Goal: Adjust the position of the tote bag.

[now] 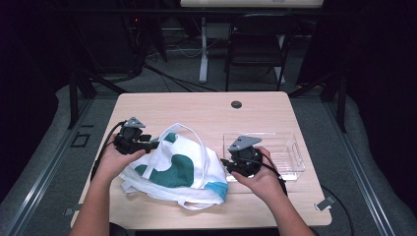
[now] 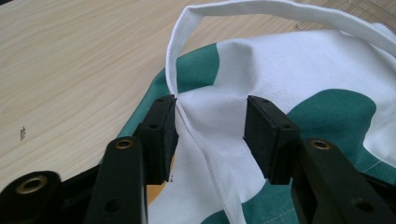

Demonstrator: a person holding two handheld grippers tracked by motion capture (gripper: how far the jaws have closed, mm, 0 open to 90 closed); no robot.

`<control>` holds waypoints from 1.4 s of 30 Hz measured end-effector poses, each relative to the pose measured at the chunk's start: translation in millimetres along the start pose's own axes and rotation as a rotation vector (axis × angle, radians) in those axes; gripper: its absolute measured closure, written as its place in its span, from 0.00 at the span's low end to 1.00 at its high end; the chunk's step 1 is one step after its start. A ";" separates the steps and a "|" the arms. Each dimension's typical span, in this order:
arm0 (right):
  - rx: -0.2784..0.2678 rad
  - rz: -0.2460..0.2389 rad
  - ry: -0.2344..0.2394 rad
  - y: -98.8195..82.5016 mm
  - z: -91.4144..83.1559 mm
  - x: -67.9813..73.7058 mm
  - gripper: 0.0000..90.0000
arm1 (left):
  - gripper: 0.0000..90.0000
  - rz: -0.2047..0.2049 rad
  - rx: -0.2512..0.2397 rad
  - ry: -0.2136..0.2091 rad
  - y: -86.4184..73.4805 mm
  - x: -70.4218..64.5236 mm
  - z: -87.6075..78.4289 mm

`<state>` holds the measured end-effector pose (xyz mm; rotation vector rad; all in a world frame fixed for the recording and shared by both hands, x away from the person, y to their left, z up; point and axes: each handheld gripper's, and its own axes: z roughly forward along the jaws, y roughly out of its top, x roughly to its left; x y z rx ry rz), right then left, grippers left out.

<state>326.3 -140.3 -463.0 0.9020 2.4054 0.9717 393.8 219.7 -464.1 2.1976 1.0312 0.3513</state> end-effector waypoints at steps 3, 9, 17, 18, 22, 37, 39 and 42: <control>0.000 -0.002 0.010 0.1 1.2 0.2 0.66 | 0.64 0.007 0.014 -0.002 -0.7 -1.0 -2.4; 0.002 0.009 0.052 2.1 2.8 2.4 0.70 | 0.62 -0.003 0.015 0.002 -2.7 -1.1 -6.0; -0.025 0.016 0.064 6.9 3.5 1.3 0.66 | 0.55 -0.005 0.007 0.010 -10.2 1.9 -8.4; -0.024 0.018 0.070 7.8 5.3 1.6 0.66 | 0.56 -0.023 0.012 0.003 -12.2 2.9 -8.3; -0.016 0.016 0.082 9.2 10.1 2.4 0.65 | 0.59 -0.053 0.020 -0.006 -15.4 4.4 -7.1; -0.003 0.023 0.091 10.9 22.1 7.6 0.65 | 0.63 -0.072 0.086 -0.024 -22.2 1.7 -2.6; -0.004 0.026 0.091 11.7 22.3 7.2 0.64 | 0.63 -0.071 0.099 -0.022 -23.2 1.0 -2.0; -0.005 0.050 0.104 13.2 23.2 7.5 0.64 | 0.64 -0.065 0.118 -0.024 -24.9 -0.2 -0.7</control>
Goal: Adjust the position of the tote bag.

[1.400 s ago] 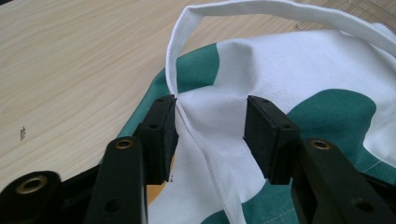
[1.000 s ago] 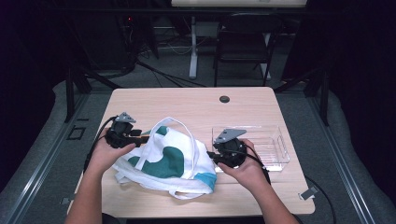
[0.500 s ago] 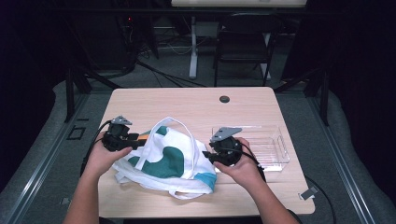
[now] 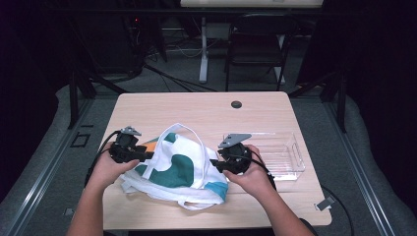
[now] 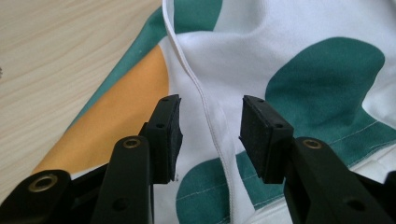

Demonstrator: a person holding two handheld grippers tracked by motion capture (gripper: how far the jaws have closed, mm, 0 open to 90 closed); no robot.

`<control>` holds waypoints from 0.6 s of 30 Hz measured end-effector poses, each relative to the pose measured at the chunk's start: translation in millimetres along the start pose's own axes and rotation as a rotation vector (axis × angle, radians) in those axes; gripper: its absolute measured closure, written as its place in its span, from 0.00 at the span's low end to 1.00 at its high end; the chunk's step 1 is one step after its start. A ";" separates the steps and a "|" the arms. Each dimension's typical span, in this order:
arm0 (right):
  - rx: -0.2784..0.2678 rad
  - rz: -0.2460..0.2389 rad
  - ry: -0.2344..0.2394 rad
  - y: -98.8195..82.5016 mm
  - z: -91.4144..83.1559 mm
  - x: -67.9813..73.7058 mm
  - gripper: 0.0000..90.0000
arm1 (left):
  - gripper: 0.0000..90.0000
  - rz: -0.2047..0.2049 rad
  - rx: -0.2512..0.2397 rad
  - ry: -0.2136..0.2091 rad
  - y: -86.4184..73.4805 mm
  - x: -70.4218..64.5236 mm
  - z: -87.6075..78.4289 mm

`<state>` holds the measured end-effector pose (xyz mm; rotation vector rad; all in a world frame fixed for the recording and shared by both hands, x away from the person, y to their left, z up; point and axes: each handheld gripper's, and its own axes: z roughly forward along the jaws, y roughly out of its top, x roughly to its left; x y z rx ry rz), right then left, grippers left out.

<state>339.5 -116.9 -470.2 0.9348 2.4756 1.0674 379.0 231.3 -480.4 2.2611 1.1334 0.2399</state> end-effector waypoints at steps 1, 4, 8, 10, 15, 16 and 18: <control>0.004 0.003 0.005 0.3 0.2 0.1 0.66 | 0.64 0.004 0.007 -0.001 -0.6 -0.7 0.4; 0.013 0.006 0.016 1.3 1.2 0.6 0.69 | 0.64 0.014 0.002 -0.008 -2.0 -2.3 0.8; 0.023 -0.007 0.012 2.1 2.1 0.5 0.70 | 0.63 0.013 0.008 -0.016 -2.7 -3.5 0.9; 0.026 0.002 0.021 2.4 2.1 0.8 0.72 | 0.63 0.008 0.016 -0.014 -3.2 -3.3 1.6; 0.012 -0.003 0.023 3.7 1.7 2.4 0.75 | 0.65 0.001 0.032 -0.013 -4.3 -3.4 3.4; 0.013 -0.005 0.027 4.1 1.5 2.5 0.76 | 0.66 0.002 0.034 -0.016 -4.7 -3.1 4.1; 0.011 -0.005 0.022 4.5 1.4 3.1 0.77 | 0.68 0.000 0.042 -0.018 -5.5 -3.0 5.6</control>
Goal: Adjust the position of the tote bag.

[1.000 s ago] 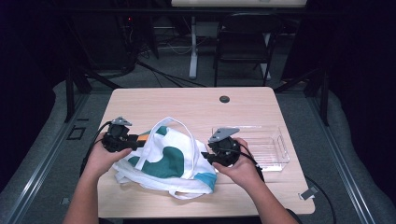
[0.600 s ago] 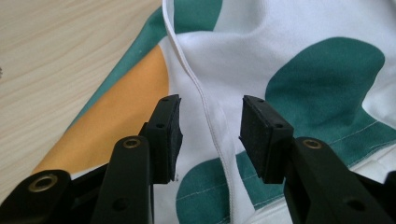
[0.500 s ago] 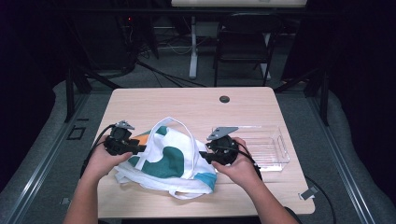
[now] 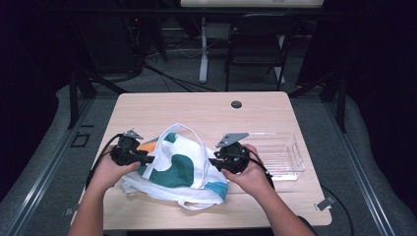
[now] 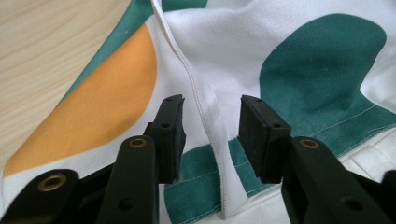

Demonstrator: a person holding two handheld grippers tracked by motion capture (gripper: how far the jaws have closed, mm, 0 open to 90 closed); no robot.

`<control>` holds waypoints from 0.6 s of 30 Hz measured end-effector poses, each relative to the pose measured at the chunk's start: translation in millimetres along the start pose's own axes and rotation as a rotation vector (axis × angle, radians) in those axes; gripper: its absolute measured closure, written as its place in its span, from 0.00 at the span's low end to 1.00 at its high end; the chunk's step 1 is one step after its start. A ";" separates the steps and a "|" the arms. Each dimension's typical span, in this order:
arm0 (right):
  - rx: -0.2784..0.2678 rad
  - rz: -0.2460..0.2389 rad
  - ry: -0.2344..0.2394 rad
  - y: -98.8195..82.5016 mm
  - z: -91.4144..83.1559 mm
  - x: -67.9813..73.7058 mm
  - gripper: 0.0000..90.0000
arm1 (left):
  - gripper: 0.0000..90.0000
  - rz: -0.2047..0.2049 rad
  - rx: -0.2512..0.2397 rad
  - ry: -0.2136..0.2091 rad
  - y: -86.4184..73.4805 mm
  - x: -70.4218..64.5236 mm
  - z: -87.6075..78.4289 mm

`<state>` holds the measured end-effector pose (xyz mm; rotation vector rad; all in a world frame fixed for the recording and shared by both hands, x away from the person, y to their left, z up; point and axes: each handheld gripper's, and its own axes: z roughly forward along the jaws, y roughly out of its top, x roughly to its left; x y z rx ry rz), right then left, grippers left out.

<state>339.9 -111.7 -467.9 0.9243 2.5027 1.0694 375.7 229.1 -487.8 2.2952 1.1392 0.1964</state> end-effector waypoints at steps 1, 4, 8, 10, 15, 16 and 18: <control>0.003 -0.001 0.001 0.2 0.1 -0.1 0.77 | 0.69 -0.001 0.006 0.001 -0.4 0.0 0.8; 0.006 -0.002 0.004 0.5 1.7 0.5 0.76 | 0.72 0.006 0.014 0.013 -1.4 0.0 3.2; 0.010 -0.006 0.007 0.8 3.8 1.7 0.76 | 0.75 0.011 0.027 0.011 -2.4 0.3 5.5; 0.009 -0.007 0.009 0.7 4.7 2.3 0.75 | 0.75 0.006 0.029 0.005 -2.8 0.5 6.4; 0.012 -0.021 0.004 0.9 6.4 3.1 0.73 | 0.77 0.001 0.036 -0.017 -3.6 0.9 8.2; 0.009 -0.022 0.004 0.8 6.8 3.3 0.72 | 0.77 0.000 0.037 -0.024 -3.7 1.0 8.6; 0.006 -0.023 0.007 0.9 8.3 3.8 0.71 | 0.78 -0.004 0.041 -0.038 -3.8 1.2 9.2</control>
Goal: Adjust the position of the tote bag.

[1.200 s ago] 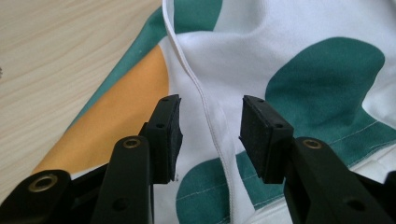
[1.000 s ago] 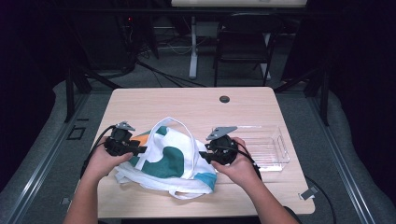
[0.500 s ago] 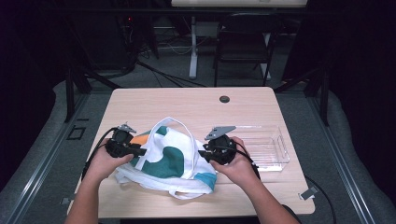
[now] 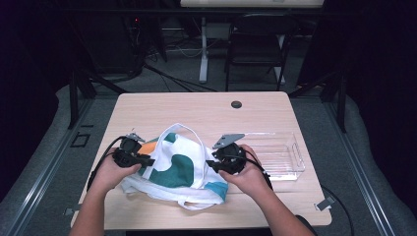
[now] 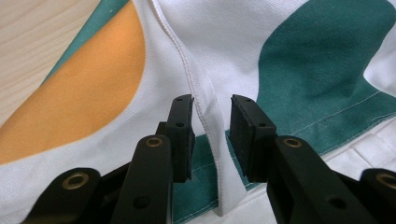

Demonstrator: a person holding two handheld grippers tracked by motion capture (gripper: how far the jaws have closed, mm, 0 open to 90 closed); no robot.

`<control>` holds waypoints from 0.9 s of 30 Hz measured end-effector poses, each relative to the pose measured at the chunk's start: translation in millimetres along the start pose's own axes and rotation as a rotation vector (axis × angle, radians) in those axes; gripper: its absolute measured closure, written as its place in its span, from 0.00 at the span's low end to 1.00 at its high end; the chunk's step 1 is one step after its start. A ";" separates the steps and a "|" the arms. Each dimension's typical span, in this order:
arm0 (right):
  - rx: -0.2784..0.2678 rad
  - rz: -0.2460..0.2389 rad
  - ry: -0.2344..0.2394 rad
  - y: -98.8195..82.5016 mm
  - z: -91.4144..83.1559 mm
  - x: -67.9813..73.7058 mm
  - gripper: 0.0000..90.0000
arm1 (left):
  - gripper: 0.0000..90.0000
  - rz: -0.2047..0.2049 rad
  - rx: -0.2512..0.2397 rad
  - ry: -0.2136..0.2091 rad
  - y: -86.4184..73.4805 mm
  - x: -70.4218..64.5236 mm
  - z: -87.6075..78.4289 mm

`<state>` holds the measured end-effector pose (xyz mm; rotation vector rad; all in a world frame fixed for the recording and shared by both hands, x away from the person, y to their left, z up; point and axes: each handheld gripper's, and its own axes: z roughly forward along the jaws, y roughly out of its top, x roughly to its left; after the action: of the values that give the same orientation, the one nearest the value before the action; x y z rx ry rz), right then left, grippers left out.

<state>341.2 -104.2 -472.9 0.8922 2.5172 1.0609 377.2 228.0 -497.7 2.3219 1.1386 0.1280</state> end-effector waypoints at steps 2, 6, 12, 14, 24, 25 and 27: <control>0.008 0.000 0.014 0.2 0.4 -0.4 0.71 | 0.79 0.008 0.011 -0.004 0.0 0.1 0.4; 0.029 0.007 0.042 0.5 2.2 -1.3 0.71 | 0.79 0.012 0.022 -0.015 -0.2 -0.1 2.1; 0.046 0.018 0.046 -0.3 4.4 -1.5 0.72 | 0.80 0.014 0.036 -0.018 -0.4 -0.3 3.2; 0.046 0.015 0.033 -0.4 4.0 -1.0 0.73 | 0.81 0.012 0.040 -0.018 -0.7 -0.3 3.9; 0.049 0.015 0.035 -1.3 4.4 0.6 0.77 | 0.82 0.004 0.059 -0.027 -2.7 2.2 9.4; 0.049 0.014 0.034 -1.4 4.5 0.8 0.77 | 0.83 0.008 0.059 -0.029 -3.1 2.6 10.3; 0.049 0.018 0.036 -1.4 4.6 0.6 0.77 | 0.86 0.011 0.073 -0.033 -4.0 3.2 12.3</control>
<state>342.2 -102.0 -477.2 0.9180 2.5798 1.0344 380.3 227.1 -510.6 2.3849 1.1324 0.0529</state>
